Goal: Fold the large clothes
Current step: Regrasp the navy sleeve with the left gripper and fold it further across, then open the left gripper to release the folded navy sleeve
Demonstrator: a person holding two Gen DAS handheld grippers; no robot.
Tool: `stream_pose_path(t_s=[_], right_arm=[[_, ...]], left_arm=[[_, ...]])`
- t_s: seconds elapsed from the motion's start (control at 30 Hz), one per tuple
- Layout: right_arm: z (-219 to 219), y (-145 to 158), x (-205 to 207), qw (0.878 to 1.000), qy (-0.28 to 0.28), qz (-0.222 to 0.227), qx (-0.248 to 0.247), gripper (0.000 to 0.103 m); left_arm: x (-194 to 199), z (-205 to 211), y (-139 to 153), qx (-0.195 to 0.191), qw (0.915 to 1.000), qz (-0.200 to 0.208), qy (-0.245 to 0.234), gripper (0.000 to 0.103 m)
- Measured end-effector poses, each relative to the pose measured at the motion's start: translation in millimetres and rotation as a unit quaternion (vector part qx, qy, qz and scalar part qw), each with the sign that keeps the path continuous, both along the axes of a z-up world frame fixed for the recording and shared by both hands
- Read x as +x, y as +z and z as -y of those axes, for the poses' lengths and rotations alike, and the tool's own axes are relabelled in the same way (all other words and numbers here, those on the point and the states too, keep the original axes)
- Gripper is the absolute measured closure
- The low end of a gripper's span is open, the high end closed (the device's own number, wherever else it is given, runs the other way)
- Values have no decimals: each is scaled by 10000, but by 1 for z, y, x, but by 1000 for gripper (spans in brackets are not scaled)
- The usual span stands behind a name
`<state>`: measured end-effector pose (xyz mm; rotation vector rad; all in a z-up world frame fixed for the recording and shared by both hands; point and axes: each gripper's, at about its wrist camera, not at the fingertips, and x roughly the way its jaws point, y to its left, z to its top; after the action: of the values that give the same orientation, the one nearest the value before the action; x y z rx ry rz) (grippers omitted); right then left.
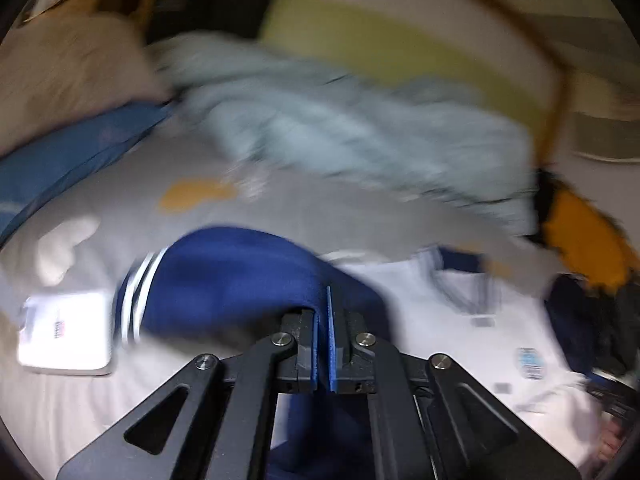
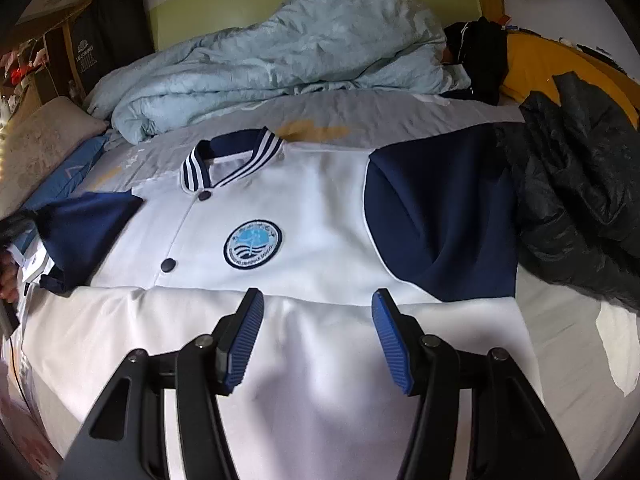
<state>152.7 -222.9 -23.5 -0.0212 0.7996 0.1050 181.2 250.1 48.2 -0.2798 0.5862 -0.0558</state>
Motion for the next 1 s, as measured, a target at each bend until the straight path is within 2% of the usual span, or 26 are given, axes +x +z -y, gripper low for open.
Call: stream_pose_path(t_s=[0.07, 0.17, 0.33, 0.47, 0.6, 0.77, 0.87, 1.0], right_arm=[[-2, 0, -1, 10000, 2, 5, -5, 49], [-2, 3, -3, 10000, -13, 45, -2, 49], [-4, 10, -8, 9999, -20, 155, 29, 49], [-5, 10, -11, 9999, 9, 159, 14, 49], [-7, 11, -14, 9997, 32, 217, -109, 49], [-7, 11, -16, 9997, 59, 210, -70, 49], [-9, 10, -17, 9996, 89, 233, -96, 49], [-15, 9, -21, 9990, 208, 350, -203, 49]], left_arm=[[-12, 29, 8, -140, 9991, 51, -396, 100], [-44, 90, 2, 125, 9934, -19, -1143, 100], [-69, 165, -15, 47, 9775, -351, -2081, 100], [-76, 204, -34, 441, 9676, -687, -2389, 99], [-83, 208, -46, 172, 9635, -1041, -2462, 70], [-103, 189, -32, 122, 9739, -708, -2155, 60], [-101, 170, -17, 8, 9813, -493, -1861, 56], [-91, 140, -7, -165, 9887, -436, -1428, 55]])
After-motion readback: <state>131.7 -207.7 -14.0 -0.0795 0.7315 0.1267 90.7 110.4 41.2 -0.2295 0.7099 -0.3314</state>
